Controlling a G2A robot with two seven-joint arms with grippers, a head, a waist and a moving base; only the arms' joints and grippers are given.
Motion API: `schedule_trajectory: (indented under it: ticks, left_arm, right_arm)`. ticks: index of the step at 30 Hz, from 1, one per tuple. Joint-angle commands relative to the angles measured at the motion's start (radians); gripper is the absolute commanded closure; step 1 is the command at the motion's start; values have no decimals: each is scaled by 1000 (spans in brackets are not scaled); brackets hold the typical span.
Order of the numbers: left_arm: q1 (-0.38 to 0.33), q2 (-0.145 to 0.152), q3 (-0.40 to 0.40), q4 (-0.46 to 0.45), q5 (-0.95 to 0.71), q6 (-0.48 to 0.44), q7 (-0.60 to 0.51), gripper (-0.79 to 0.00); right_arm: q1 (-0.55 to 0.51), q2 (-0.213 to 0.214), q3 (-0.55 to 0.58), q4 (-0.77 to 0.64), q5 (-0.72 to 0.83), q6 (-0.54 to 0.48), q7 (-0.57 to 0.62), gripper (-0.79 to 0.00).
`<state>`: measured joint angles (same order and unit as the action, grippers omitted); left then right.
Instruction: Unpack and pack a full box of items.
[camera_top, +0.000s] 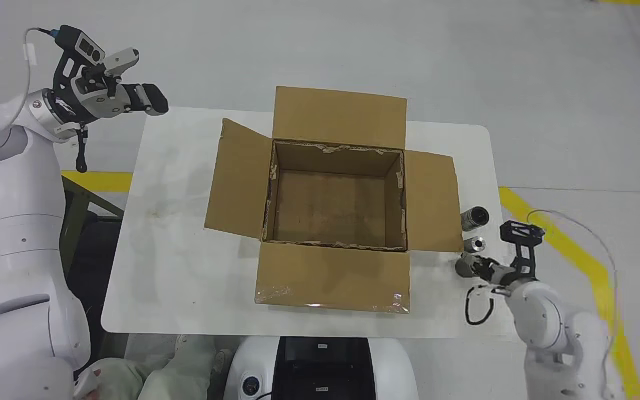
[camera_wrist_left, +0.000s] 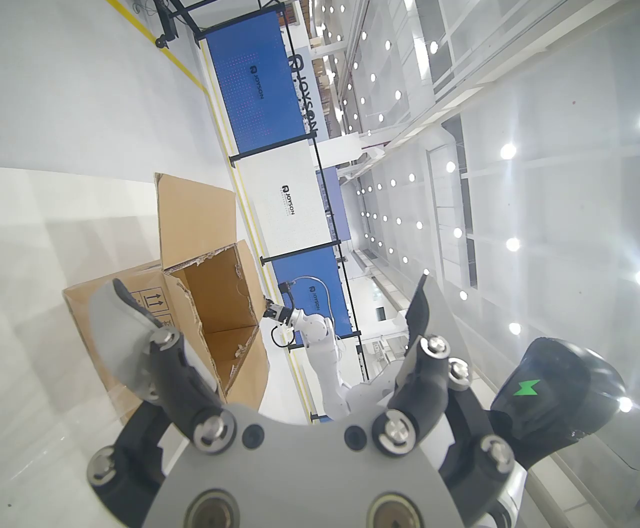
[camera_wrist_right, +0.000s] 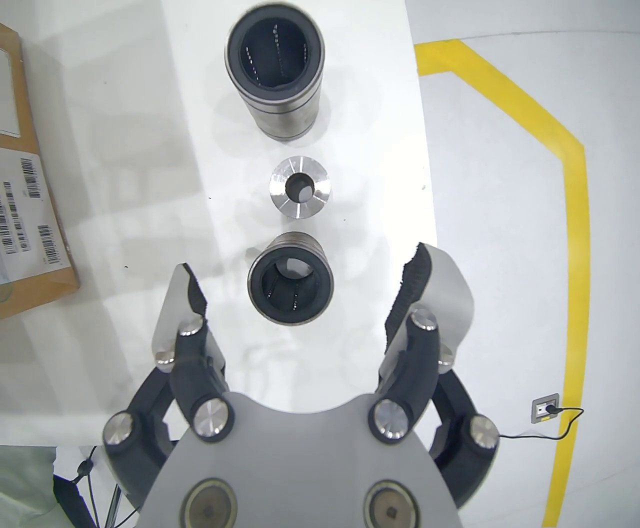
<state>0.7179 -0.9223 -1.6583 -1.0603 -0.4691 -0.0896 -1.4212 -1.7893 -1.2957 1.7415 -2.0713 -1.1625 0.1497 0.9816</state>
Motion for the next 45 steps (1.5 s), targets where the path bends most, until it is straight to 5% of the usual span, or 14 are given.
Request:
schedule_trajectory:
  ticks: [1,12,34,42,45]
  left_arm:
    - [0,0,0,0,0,0,0,-785]
    - [0,0,0,0,0,0,0,-785]
    - [0,0,0,0,0,0,0,-785]
    - [0,0,0,0,0,0,0,-785]
    - [0,0,0,0,0,0,0,-785]
  right_arm:
    - [-30,2,27,-39,8,-7,7,-773]
    - [-97,6,61,-100,50,-40,24,-773]
    - [50,12,-47,125,43,-34,-1,-742]
    - [79,14,-68,161,40,-29,-1,-656]
    - [83,15,-71,163,37,-25,-1,-456]
